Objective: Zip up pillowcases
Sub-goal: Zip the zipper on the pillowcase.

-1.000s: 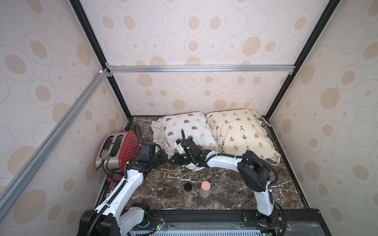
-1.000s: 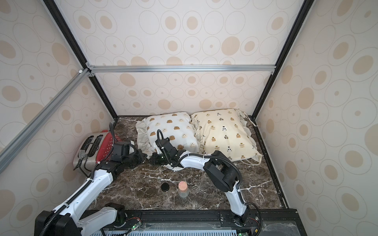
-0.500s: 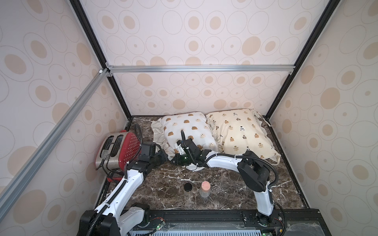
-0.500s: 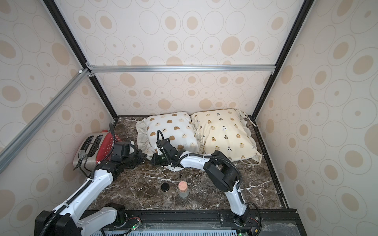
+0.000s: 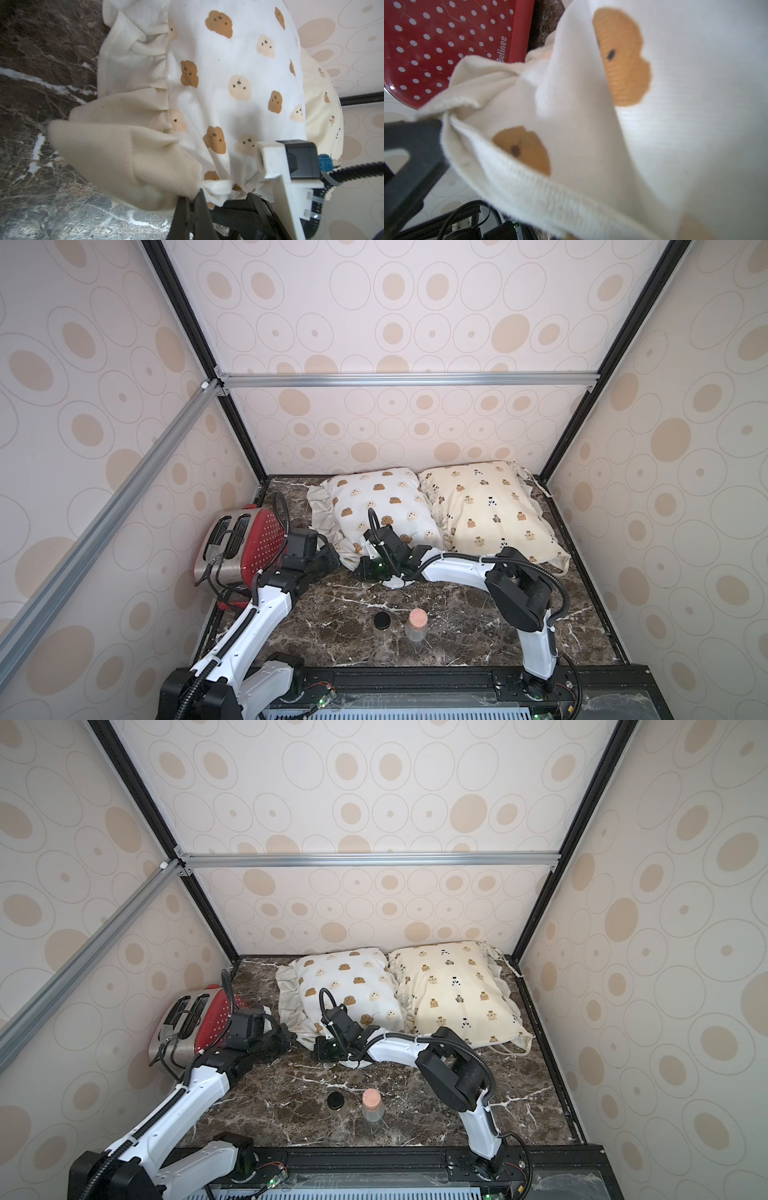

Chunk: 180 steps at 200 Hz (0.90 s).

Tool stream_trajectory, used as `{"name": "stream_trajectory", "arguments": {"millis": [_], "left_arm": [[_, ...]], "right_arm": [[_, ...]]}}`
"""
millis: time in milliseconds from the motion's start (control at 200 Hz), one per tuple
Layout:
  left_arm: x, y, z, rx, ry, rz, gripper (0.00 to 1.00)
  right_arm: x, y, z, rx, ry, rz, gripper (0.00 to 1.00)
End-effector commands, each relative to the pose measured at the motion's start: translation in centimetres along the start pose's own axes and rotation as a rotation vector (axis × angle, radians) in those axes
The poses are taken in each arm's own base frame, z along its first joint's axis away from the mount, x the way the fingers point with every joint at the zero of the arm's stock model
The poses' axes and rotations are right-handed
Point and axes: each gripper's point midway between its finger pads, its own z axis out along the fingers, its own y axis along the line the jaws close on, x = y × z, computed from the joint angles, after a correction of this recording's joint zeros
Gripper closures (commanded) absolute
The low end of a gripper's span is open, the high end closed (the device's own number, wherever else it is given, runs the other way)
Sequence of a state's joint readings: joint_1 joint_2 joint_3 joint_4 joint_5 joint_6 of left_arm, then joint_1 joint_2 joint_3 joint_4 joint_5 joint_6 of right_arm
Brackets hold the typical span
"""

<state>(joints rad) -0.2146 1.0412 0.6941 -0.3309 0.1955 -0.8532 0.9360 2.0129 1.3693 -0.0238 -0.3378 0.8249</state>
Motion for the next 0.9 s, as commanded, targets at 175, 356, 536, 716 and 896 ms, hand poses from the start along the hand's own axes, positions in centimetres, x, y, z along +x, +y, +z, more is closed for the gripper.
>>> {"name": "stream_trajectory", "arguments": {"millis": [175,356,536,716,896], "left_arm": [[-3.8,-0.4,-1.8,-0.035,-0.144,-0.010,1.00],[-5.6,0.3,-2.4,-0.061,-0.198,-0.038,1.00],[-6.9,0.5,-2.7,-0.093,-0.241,-0.035,1.00],[-7.8,1.1,-3.0,-0.133,-0.281,-0.042,1.00],[-8.7,2.0,-3.4,-0.186,-0.323,-0.046,1.00]], "right_arm": [[1.4,-2.9,-2.0,0.129,0.019,0.004,1.00],[1.6,-4.5,-3.2,0.178,0.010,-0.002,1.00],[1.8,-6.9,-4.6,0.237,0.000,0.009,1.00],[1.9,-9.4,-6.5,0.309,-0.024,0.024,1.00],[1.9,-12.0,-9.0,0.390,-0.055,0.033,1.00]]}}
